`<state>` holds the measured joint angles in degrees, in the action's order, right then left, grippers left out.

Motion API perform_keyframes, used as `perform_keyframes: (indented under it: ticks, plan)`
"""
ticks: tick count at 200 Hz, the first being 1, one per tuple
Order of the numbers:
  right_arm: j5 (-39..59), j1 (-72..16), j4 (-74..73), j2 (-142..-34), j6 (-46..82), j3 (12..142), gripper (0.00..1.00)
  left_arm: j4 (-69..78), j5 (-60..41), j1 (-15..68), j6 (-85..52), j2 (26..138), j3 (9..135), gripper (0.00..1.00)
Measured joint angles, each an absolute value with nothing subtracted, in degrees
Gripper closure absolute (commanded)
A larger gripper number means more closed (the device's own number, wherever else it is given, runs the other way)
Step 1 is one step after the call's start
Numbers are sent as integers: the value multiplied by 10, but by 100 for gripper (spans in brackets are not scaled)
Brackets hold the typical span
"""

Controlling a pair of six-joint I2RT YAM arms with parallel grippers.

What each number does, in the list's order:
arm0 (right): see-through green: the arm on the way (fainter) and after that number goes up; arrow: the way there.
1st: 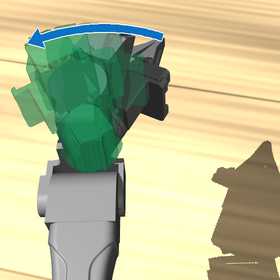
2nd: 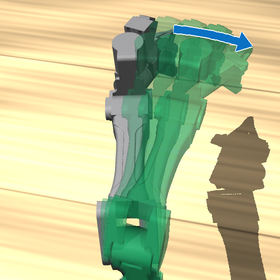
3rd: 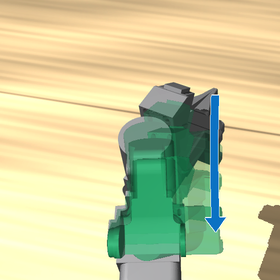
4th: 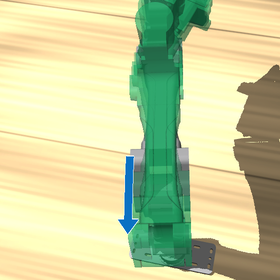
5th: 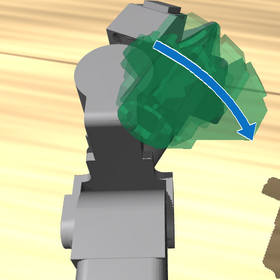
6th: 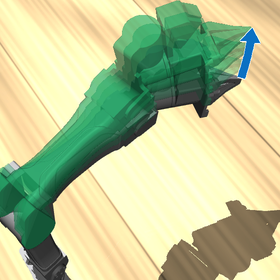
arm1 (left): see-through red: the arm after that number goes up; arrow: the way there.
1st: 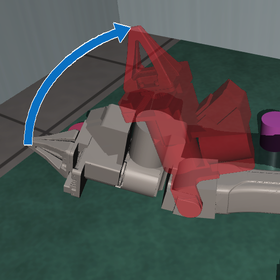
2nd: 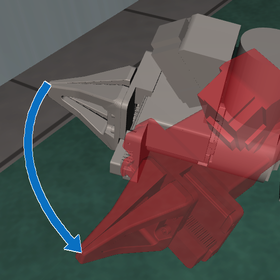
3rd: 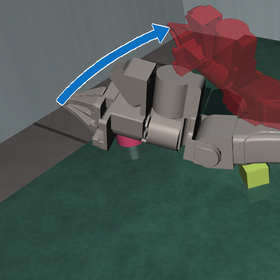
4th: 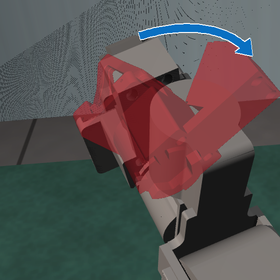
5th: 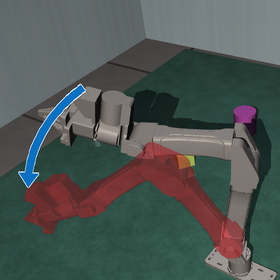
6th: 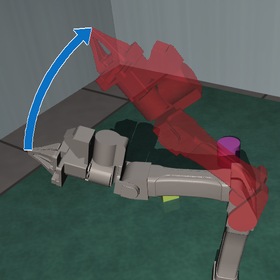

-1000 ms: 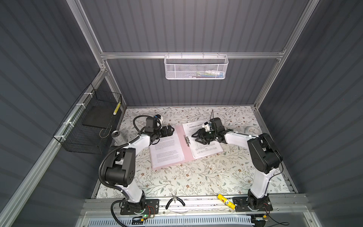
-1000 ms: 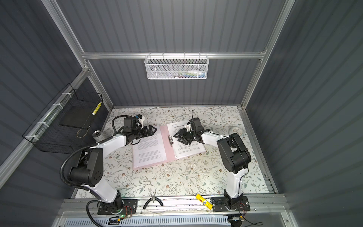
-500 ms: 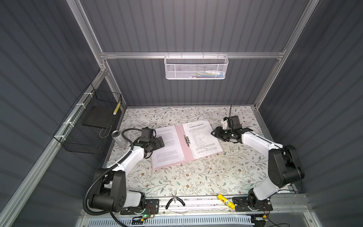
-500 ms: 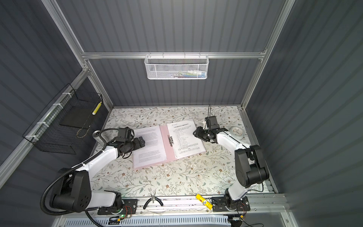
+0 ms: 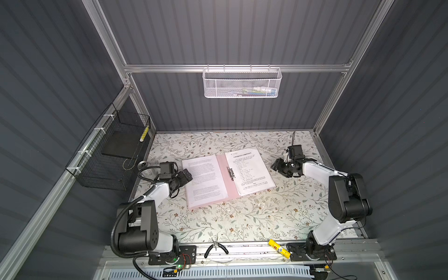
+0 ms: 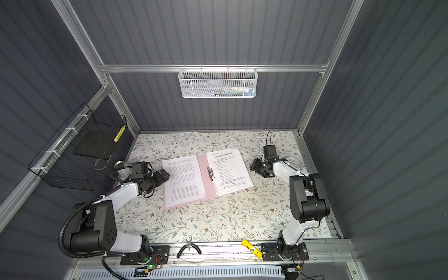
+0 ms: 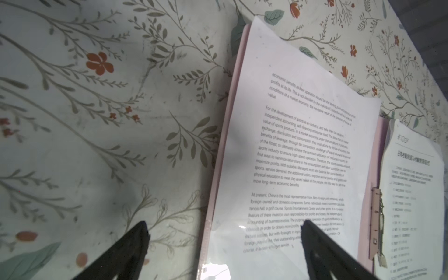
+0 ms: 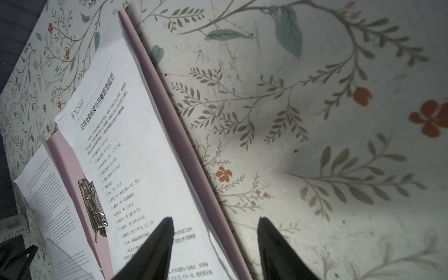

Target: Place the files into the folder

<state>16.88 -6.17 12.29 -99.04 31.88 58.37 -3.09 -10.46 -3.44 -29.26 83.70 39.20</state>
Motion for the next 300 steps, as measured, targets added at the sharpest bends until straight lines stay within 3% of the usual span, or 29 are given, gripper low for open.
perform_keyframes:
  ticks: [77, 143, 231, 300]
  plan:
    - [308, -13, 51, -1061, 368, 584, 44, 142, -298, -92, -325, 932, 383, 3]
    - [365, -13, 18, -1094, 389, 589, 46, 215, -390, -98, -359, 978, 386, 6]
    - [380, -13, 13, -1102, 399, 594, 46, 201, -461, -93, -418, 877, 430, 6]
    - [373, -15, 23, -1103, 385, 599, 47, 177, -474, -21, -441, 861, 503, 6]
